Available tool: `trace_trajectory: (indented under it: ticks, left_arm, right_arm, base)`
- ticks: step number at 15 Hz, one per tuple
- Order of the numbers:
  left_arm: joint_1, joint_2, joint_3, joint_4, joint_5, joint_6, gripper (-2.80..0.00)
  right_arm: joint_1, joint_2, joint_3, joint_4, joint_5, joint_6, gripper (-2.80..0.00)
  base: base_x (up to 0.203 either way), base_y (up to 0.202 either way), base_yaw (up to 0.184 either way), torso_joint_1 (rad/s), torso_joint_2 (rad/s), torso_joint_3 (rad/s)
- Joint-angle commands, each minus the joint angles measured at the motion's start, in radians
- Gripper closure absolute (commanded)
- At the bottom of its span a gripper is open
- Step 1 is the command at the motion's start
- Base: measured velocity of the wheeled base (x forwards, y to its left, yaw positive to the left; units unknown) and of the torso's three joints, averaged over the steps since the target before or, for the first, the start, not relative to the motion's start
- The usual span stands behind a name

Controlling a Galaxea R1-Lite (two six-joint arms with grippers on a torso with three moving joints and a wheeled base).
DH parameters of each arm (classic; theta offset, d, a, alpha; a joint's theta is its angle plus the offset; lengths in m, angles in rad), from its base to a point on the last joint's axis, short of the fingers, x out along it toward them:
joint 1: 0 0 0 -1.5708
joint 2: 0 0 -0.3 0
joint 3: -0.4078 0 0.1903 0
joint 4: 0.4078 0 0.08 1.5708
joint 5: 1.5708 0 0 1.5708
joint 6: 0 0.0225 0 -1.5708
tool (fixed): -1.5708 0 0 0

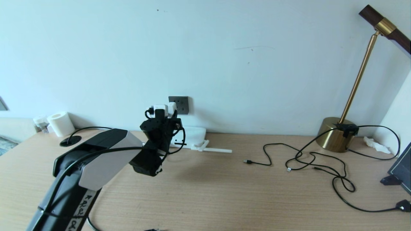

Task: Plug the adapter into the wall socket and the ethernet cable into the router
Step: Align plug and socket

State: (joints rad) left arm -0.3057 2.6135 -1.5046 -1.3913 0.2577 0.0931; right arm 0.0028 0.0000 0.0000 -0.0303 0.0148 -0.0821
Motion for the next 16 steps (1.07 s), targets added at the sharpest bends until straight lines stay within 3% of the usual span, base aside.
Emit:
trace_trajectory:
  ticks: [1, 16]
  left_arm:
    - [-0.001, 0.013, -0.01, -0.008, 0.002, 0.002, 0.0]
    - [-0.006, 0.044, -0.129, 0.057, 0.002, 0.005, 0.0]
  right_arm:
    - [0.0, 0.001, 0.011, 0.0, 0.0, -0.001, -2.8]
    - [0.0, 0.0, 0.011, 0.0, 0.0, -0.001, -2.8]
  base:
    - [0.0, 0.0, 0.0, 0.0, 0.0, 0.0]
    - [0.0, 0.0, 0.0, 0.0, 0.0, 0.0]
